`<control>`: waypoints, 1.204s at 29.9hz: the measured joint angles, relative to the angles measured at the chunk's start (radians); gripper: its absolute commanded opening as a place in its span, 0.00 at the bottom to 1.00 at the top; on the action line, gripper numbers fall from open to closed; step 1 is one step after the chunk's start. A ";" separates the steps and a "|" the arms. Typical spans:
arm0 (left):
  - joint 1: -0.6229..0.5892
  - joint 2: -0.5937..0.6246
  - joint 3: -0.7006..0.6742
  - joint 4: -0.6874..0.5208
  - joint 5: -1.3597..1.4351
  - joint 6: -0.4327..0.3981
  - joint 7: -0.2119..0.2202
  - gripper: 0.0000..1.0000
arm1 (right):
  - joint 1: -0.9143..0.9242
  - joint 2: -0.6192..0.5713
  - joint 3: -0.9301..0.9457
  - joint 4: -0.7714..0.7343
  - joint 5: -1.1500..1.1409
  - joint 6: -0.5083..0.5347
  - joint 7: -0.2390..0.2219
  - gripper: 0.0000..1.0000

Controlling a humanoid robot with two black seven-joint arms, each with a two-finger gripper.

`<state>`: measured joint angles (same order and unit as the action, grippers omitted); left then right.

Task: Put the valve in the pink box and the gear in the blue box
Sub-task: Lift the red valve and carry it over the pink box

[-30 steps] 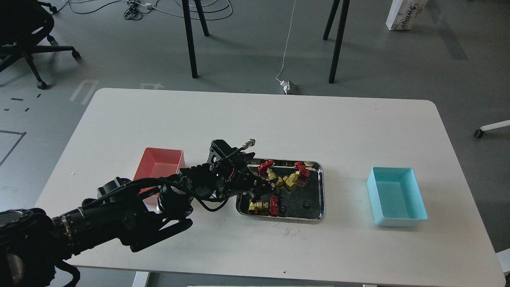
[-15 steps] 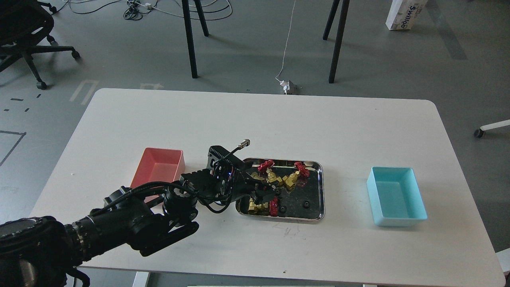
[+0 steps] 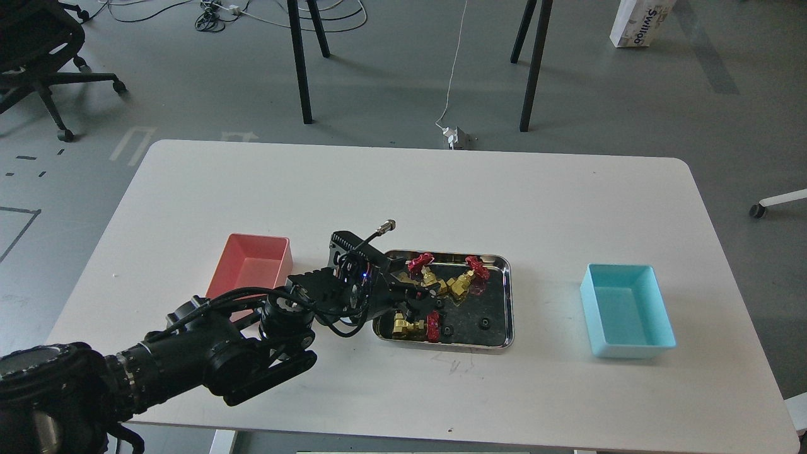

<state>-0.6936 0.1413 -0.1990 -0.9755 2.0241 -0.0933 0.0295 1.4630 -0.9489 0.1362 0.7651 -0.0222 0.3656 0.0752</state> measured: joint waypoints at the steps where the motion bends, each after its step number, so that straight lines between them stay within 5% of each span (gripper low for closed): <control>1: 0.000 0.002 0.001 0.000 0.000 -0.001 0.000 0.70 | 0.000 0.002 0.000 0.000 -0.001 -0.002 0.000 0.99; 10: 0.002 0.008 -0.003 -0.005 0.000 -0.044 0.016 0.25 | 0.000 0.017 0.002 -0.005 -0.002 -0.016 0.000 0.99; 23: -0.006 0.068 -0.128 -0.103 -0.101 -0.063 0.110 0.22 | -0.011 0.038 -0.005 -0.025 -0.003 -0.018 0.002 0.99; 36: -0.013 0.512 -0.179 -0.344 -0.242 -0.084 0.138 0.23 | -0.013 0.080 -0.005 -0.068 -0.022 -0.018 0.002 0.99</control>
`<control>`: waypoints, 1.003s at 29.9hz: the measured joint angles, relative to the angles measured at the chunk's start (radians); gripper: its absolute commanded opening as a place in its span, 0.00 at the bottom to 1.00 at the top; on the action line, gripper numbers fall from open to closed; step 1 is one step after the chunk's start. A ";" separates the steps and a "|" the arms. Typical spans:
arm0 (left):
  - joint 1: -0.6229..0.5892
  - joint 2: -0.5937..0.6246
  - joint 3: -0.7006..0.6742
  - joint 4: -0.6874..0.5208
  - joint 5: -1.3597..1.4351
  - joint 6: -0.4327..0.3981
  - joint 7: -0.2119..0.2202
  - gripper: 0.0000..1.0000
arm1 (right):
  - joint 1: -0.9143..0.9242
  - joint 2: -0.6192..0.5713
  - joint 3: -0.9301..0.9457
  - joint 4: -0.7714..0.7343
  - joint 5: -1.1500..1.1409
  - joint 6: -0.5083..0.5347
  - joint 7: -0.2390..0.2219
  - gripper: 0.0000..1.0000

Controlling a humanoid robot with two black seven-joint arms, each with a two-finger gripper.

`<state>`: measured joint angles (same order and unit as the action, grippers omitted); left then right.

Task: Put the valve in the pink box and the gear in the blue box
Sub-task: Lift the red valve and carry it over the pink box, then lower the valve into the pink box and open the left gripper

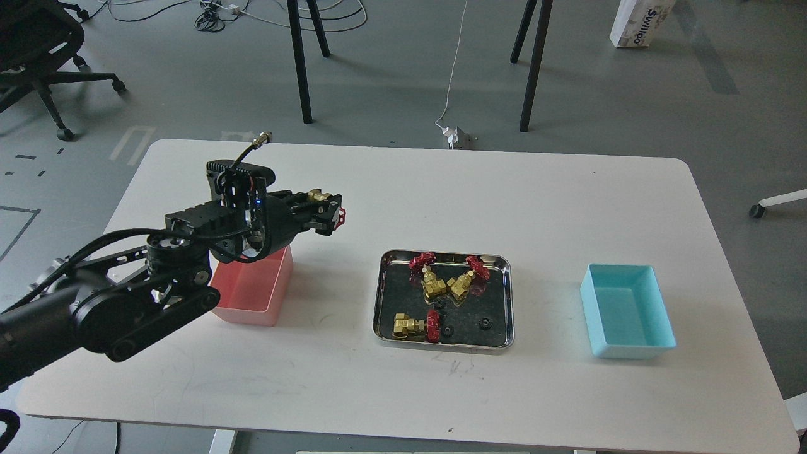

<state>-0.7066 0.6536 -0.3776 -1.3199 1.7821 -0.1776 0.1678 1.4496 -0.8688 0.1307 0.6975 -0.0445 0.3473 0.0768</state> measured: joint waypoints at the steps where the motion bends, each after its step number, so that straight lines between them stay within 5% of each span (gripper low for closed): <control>1: 0.012 0.034 0.001 -0.014 0.000 -0.004 -0.002 0.23 | 0.000 0.005 0.000 -0.010 -0.001 0.000 0.000 0.99; 12: 0.133 0.139 0.008 -0.056 0.006 -0.005 -0.014 0.27 | 0.000 0.066 0.000 -0.075 -0.014 0.003 0.000 0.99; 18: 0.152 0.126 0.004 -0.043 0.010 0.000 -0.011 0.68 | 0.000 0.080 0.000 -0.077 -0.015 0.003 0.003 0.99; 30: 0.154 0.084 -0.048 -0.026 -0.007 -0.001 -0.002 0.86 | 0.004 0.088 0.000 -0.077 -0.043 0.007 0.004 0.99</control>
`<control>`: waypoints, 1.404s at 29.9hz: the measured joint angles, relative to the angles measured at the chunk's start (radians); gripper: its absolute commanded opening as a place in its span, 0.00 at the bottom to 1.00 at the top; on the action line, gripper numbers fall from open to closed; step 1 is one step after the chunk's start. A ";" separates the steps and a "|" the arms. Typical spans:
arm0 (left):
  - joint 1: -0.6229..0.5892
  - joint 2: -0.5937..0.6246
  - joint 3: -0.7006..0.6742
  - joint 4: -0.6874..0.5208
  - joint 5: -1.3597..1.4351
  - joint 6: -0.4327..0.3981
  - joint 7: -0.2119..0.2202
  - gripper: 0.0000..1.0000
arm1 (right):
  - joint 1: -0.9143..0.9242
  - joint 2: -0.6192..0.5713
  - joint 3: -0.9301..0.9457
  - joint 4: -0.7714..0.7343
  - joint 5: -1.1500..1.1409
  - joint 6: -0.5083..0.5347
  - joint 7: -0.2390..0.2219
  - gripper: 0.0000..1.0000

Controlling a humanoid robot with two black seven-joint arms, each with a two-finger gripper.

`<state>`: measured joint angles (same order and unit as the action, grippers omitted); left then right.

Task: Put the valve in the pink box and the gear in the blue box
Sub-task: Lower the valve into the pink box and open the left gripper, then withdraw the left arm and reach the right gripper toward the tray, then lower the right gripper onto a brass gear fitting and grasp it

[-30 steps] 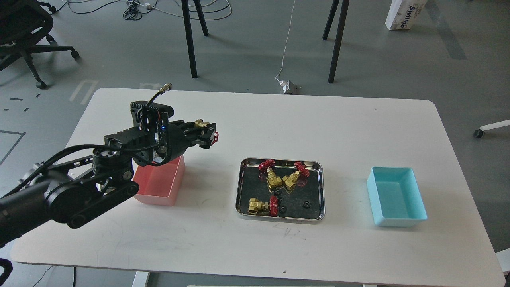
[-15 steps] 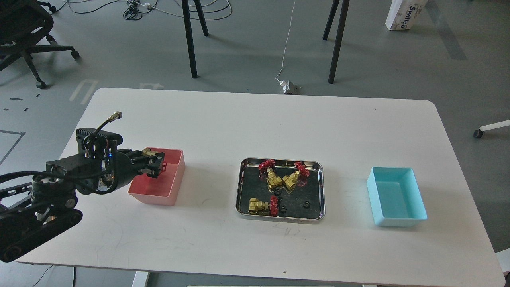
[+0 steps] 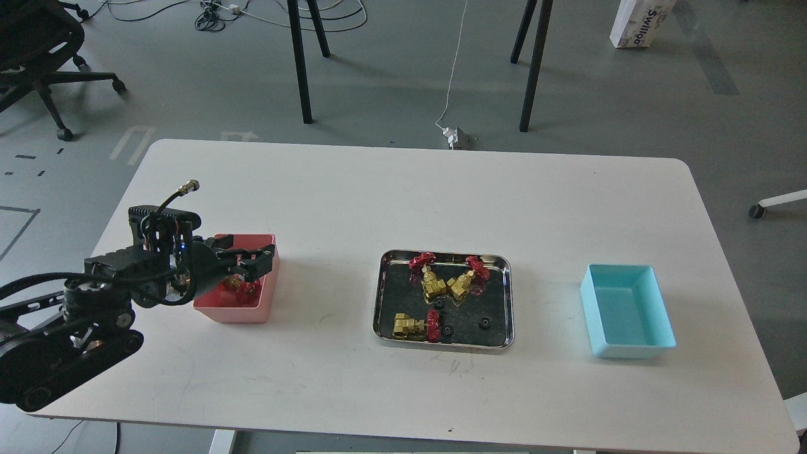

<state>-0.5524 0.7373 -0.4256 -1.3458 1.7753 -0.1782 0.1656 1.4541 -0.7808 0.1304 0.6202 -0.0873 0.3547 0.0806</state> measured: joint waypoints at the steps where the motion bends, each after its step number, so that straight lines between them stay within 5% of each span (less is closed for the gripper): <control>1: 0.000 -0.008 -0.031 0.002 -0.008 0.000 0.000 0.87 | 0.000 0.000 0.000 0.005 -0.014 0.003 0.000 0.99; 7: -0.076 -0.087 -0.300 0.062 -0.225 -0.011 0.000 0.87 | 0.005 -0.002 0.000 0.112 -0.198 0.046 0.005 0.99; 15: -0.314 -0.158 -0.485 0.253 -0.546 -0.002 0.002 0.87 | -0.013 -0.011 -0.003 0.487 -0.690 0.123 0.009 0.99; 25: -0.565 -0.162 -0.509 0.474 -0.717 -0.014 -0.012 0.87 | -0.199 0.006 -0.005 0.842 -1.279 0.134 0.007 0.99; 32: -0.612 -0.163 -0.509 0.497 -0.733 0.002 -0.011 0.87 | -0.315 0.126 -0.111 0.848 -1.543 0.134 0.007 0.99; 42: -0.668 -0.159 -0.508 0.526 -0.733 0.004 -0.011 0.87 | -0.377 0.345 -0.173 0.654 -1.679 0.134 0.008 0.98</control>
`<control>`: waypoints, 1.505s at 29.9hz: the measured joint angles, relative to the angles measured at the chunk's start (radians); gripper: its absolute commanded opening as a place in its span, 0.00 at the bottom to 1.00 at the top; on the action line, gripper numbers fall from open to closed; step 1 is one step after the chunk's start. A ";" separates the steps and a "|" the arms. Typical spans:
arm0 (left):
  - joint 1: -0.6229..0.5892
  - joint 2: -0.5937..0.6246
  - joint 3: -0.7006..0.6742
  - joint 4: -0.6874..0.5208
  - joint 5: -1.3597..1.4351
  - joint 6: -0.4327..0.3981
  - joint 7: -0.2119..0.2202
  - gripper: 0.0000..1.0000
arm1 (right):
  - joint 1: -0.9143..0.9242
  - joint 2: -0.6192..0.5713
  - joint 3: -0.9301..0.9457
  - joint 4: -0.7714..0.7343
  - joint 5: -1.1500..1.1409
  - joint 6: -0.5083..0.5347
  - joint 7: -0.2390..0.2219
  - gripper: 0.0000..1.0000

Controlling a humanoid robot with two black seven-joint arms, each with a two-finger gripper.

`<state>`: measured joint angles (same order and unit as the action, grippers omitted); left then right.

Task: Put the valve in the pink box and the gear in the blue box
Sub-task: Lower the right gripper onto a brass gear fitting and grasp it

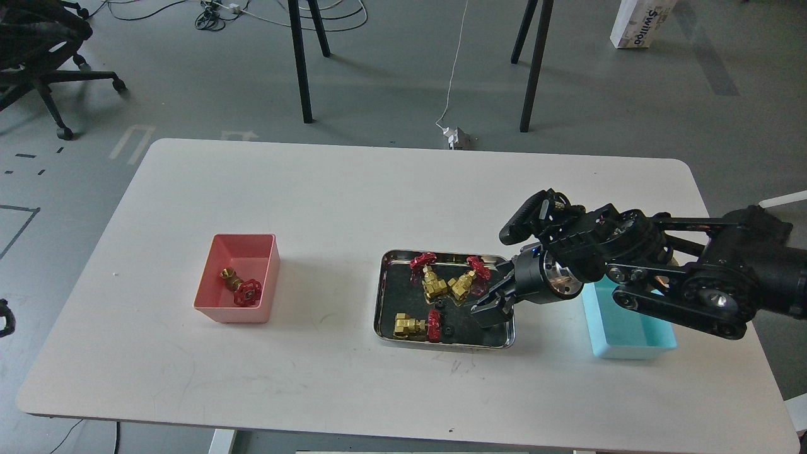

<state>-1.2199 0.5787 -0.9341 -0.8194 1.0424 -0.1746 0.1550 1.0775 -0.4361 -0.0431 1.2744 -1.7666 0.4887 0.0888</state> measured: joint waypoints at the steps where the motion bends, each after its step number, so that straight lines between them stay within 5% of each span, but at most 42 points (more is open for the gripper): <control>1: -0.001 0.000 0.000 0.000 0.000 0.000 0.000 0.87 | -0.008 0.012 -0.001 -0.014 -0.009 0.000 0.000 0.98; 24: -0.056 0.001 0.000 0.029 -0.002 0.015 0.000 0.86 | -0.092 0.157 -0.020 -0.203 -0.113 0.000 0.039 0.80; 45: -0.062 0.004 0.001 0.030 -0.001 0.015 0.001 0.86 | -0.099 0.182 -0.033 -0.207 -0.122 0.000 0.029 0.48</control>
<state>-1.2821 0.5829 -0.9326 -0.7898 1.0414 -0.1594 0.1563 0.9783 -0.2546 -0.0757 1.0676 -1.8884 0.4885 0.1179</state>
